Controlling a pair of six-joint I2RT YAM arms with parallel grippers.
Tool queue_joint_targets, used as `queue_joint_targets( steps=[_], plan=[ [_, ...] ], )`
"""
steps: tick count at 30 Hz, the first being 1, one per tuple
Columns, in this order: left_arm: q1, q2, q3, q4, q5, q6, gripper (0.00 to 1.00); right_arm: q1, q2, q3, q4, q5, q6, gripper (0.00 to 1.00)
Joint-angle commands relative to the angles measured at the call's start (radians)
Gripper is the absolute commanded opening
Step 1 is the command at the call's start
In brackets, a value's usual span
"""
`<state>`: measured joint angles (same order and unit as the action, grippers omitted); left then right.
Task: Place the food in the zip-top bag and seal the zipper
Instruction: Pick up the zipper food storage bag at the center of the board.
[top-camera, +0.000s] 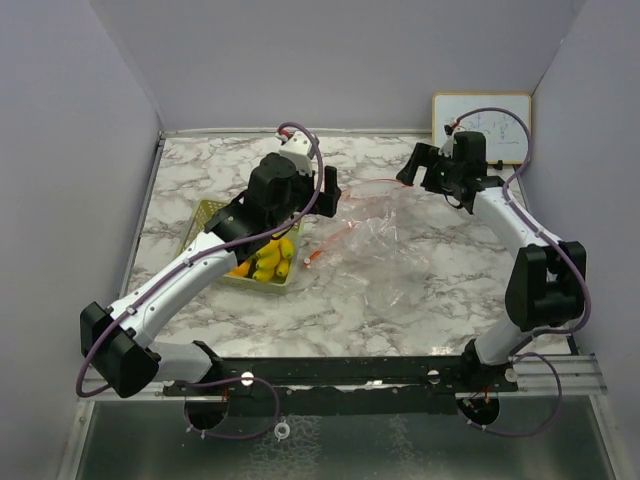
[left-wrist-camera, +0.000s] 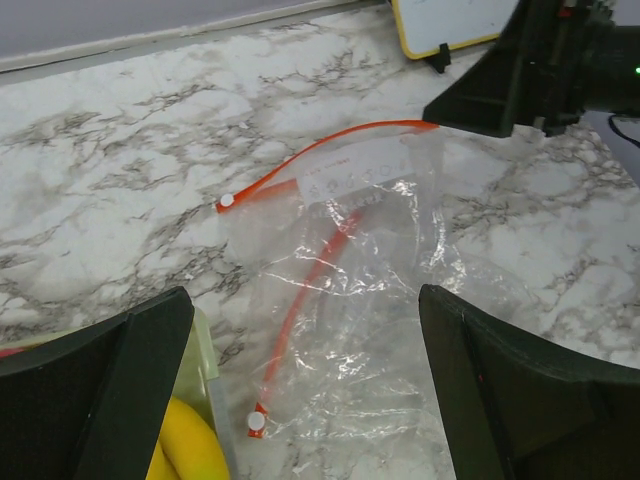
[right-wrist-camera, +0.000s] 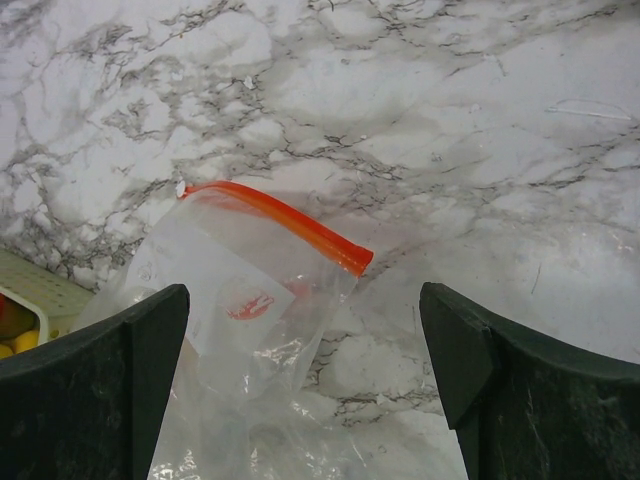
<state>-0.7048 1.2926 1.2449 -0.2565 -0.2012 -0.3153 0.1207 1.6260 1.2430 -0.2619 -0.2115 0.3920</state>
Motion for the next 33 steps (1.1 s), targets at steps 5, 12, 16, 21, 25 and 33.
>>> queue_joint_targets(
  steps=[5,12,16,21,25,33],
  plan=[
    [0.018,-0.033,-0.039,0.093,0.191,-0.026,0.99,-0.030,0.135,-0.017,0.213,-0.278,0.028,0.99],
    [0.031,-0.077,-0.065,0.064,0.156,-0.047,0.99,-0.030,0.212,-0.103,0.399,-0.453,0.092,0.92],
    [0.036,-0.100,-0.076,0.040,0.129,-0.048,0.99,-0.030,0.209,-0.137,0.467,-0.511,0.121,0.54],
    [0.047,-0.120,-0.082,0.032,0.106,-0.066,0.99,-0.030,0.086,-0.174,0.440,-0.453,0.067,0.02],
    [0.061,-0.114,-0.056,0.008,0.109,-0.128,0.98,-0.028,-0.099,-0.211,0.429,-0.434,0.011,0.02],
    [0.088,-0.088,0.011,-0.006,0.247,-0.427,0.96,0.037,-0.499,-0.347,0.454,-0.309,-0.195,0.02]
  ],
)
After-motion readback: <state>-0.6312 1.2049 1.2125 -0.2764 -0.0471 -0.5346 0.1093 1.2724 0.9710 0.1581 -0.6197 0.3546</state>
